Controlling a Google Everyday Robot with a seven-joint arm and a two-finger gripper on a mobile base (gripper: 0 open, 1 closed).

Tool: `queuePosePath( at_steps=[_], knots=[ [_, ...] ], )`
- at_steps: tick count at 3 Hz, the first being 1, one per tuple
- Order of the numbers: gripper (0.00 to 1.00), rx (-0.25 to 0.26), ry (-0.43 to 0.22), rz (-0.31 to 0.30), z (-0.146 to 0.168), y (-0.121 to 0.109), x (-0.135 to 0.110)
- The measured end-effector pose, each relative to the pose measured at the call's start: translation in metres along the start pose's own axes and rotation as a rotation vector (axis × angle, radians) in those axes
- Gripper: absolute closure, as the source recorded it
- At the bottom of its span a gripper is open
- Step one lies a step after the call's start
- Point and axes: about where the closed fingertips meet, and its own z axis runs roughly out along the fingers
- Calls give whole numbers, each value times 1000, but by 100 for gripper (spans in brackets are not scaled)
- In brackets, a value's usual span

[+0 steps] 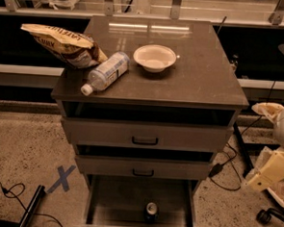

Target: Pick pepsi can from bottom drawer and place on counter

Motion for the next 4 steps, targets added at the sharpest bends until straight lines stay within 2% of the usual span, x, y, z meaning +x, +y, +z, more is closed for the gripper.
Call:
queuePosePath(
  at_steps=[1,2,3,4],
  knots=[
    [0,-23,8,-6,5,0,-1],
    [0,-90,-63,20,50,12,16],
    [0,-149,-268,116,141,44,51],
    [0,-109,-411,103,181,49,62]
  ],
)
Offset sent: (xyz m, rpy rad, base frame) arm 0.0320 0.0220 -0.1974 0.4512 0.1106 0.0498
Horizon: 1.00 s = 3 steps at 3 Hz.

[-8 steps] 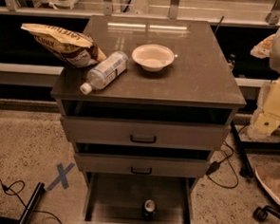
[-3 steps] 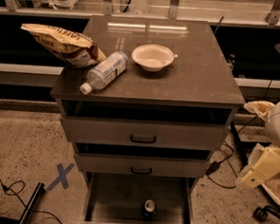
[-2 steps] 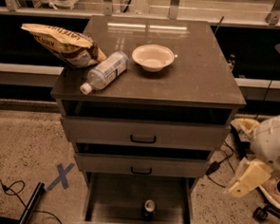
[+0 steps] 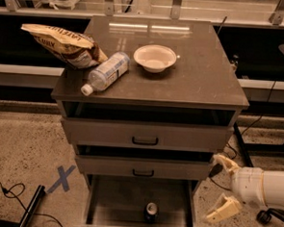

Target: Pick pepsi can from bottom drawer and place on counter

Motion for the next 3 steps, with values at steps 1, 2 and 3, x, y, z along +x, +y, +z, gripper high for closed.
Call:
queuePosePath(
  at_steps=[1,2,3],
  knots=[
    [0,-5,-19,-44,9,-1,3],
    [0,0,-68,11,32,-9,14],
    [0,38,-156,27,77,-5,45]
  ],
)
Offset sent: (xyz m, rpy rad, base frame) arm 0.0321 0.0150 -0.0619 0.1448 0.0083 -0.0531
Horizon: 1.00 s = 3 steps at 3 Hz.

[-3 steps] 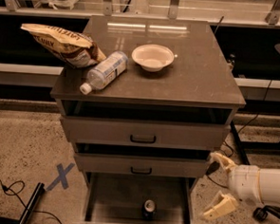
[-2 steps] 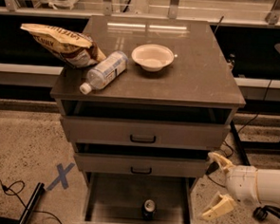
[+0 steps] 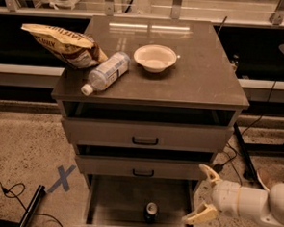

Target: Pick pepsi can from bottom drawer and place on counter

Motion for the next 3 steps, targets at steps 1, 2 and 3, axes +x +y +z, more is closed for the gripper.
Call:
queuePosePath(
  at_steps=[1,2,3],
  knots=[
    [0,24,-90,-68,30,-11,38],
    [0,-6,-145,-35,57,3,66],
    [0,-8,-125,-30,67,-7,73]
  ],
)
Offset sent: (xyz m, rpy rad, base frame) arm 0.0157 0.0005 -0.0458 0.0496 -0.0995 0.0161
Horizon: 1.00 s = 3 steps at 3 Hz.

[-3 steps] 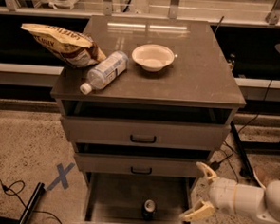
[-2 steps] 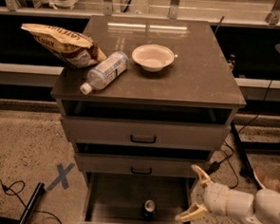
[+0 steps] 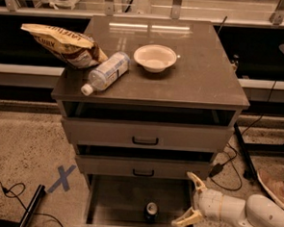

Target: Pick pepsi can from bottom drawer and place on counter

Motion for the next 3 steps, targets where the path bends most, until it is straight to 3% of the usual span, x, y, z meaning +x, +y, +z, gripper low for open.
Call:
queuePosePath(
  at_steps=[1,3],
  knots=[
    [0,16,36,-5,27,-15,40],
    [0,-26,-28,50,71,-21,130]
  ],
)
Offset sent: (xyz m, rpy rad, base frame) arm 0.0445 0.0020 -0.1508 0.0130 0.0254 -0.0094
